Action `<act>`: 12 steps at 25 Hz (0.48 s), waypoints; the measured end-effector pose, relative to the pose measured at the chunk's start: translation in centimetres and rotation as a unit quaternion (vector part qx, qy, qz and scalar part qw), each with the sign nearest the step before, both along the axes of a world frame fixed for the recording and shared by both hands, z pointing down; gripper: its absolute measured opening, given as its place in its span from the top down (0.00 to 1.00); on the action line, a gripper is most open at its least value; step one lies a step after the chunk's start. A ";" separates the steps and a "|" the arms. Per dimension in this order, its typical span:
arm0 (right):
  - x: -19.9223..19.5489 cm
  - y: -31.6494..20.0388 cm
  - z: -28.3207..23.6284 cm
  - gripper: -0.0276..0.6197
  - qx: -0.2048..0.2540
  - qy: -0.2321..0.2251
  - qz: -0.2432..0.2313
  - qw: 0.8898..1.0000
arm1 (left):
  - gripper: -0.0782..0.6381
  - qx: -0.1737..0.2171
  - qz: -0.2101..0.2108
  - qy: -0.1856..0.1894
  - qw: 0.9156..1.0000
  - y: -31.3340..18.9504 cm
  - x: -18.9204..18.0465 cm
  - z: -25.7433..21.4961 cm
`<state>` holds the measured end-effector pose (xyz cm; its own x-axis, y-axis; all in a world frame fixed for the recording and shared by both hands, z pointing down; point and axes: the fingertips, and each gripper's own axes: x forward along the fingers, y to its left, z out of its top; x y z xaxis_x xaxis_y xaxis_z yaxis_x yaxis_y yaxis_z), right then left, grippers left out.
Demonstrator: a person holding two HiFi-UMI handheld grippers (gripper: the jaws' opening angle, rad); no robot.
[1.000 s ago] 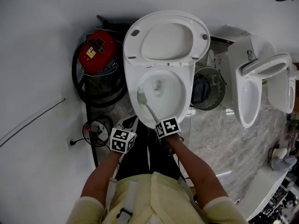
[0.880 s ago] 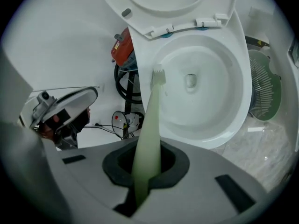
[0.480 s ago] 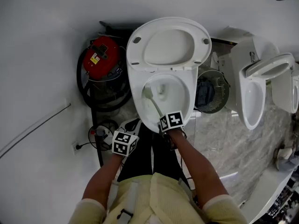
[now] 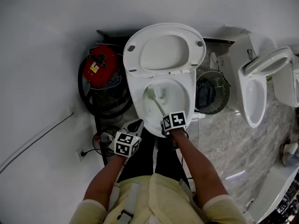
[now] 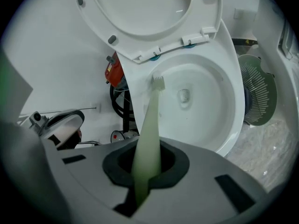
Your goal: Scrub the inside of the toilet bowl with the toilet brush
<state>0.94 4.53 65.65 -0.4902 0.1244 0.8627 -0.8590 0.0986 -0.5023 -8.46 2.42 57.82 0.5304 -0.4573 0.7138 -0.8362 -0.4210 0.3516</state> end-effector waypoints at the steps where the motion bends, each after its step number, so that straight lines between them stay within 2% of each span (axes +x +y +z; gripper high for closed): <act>1: 0.2 -0.2 0.0 0.93 0.002 0.001 0.005 1.000 | 0.87 0.001 0.002 0.001 1.000 -0.2 0.1 -0.1; 9: 1.9 -1.4 -0.5 0.92 0.024 0.013 0.073 0.997 | 0.87 0.004 0.027 0.000 1.000 -0.7 0.8 -0.6; 12: 2.7 -1.1 -1.2 0.93 0.027 0.010 0.076 0.997 | 0.87 0.009 0.029 -0.002 1.000 -1.0 0.9 -0.9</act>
